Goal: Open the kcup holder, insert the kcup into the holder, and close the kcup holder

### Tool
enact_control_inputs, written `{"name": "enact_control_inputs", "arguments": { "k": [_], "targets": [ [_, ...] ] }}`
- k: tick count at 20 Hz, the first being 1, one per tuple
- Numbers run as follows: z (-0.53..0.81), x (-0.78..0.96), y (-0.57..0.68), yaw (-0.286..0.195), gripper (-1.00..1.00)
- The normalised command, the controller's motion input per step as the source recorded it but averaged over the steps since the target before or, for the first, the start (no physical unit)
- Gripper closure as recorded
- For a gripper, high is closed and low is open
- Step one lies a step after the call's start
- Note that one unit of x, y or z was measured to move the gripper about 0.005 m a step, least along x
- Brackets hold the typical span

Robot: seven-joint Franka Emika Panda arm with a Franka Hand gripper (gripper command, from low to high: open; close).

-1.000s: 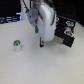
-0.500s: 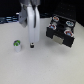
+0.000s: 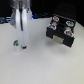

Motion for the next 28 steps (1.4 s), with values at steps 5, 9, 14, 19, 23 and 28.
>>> {"name": "enact_control_inputs", "arguments": {
  "k": [5, 9, 14, 19, 23, 28],
  "targets": [
    [-0.46, -0.45, -0.56, -0.174, -1.0],
    [-0.44, -0.39, -0.44, -0.174, -1.0],
    [-0.19, -0.17, -0.02, -0.077, -1.0],
    [0.07, -0.06, 0.37, -0.025, -1.0],
    [0.01, -0.11, 0.34, -0.042, -1.0],
    [-0.04, -0.08, 0.07, -0.04, -1.0]
  ]
}}
